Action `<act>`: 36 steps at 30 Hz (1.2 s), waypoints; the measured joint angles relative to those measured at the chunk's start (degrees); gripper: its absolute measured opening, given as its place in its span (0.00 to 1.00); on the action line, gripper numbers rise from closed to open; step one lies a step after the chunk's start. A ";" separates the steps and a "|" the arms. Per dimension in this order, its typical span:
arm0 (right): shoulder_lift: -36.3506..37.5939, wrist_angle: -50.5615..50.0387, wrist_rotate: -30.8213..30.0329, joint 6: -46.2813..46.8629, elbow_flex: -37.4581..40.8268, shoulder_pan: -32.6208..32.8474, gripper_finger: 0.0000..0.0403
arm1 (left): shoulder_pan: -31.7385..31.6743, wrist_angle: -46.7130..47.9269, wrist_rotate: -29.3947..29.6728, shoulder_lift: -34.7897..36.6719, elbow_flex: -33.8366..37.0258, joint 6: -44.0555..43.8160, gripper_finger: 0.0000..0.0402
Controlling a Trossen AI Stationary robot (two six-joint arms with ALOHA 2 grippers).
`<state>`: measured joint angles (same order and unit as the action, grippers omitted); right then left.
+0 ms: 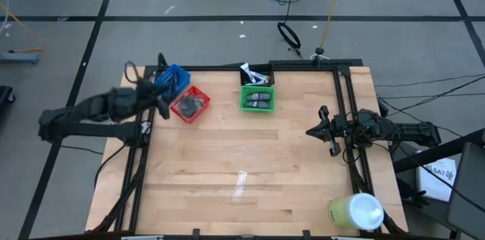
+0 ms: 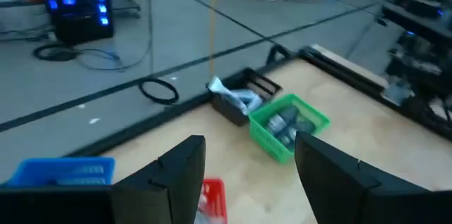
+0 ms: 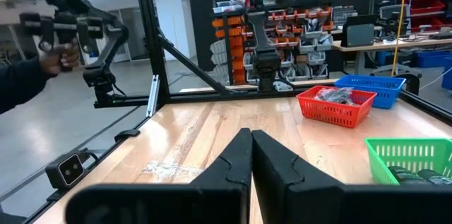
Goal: Pick & Place Travel size toiletries
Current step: Return to Home Position
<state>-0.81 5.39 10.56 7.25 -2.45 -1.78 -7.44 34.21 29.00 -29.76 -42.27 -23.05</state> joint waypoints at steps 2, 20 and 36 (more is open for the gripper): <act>-0.01 -0.01 0.00 0.00 0.01 0.00 0.00 | 3.41 -1.85 0.85 3.03 4.89 0.79 0.54; -0.01 -0.02 0.00 0.02 0.02 0.00 0.00 | 18.36 -29.70 -5.48 12.99 26.74 13.15 0.54; -0.01 0.00 0.00 0.00 0.01 0.02 0.00 | 24.10 -45.04 -6.45 13.21 38.25 13.46 0.54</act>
<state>-0.82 5.39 10.56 7.25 -2.45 -1.76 16.67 -10.83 22.55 -16.55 -4.02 -9.59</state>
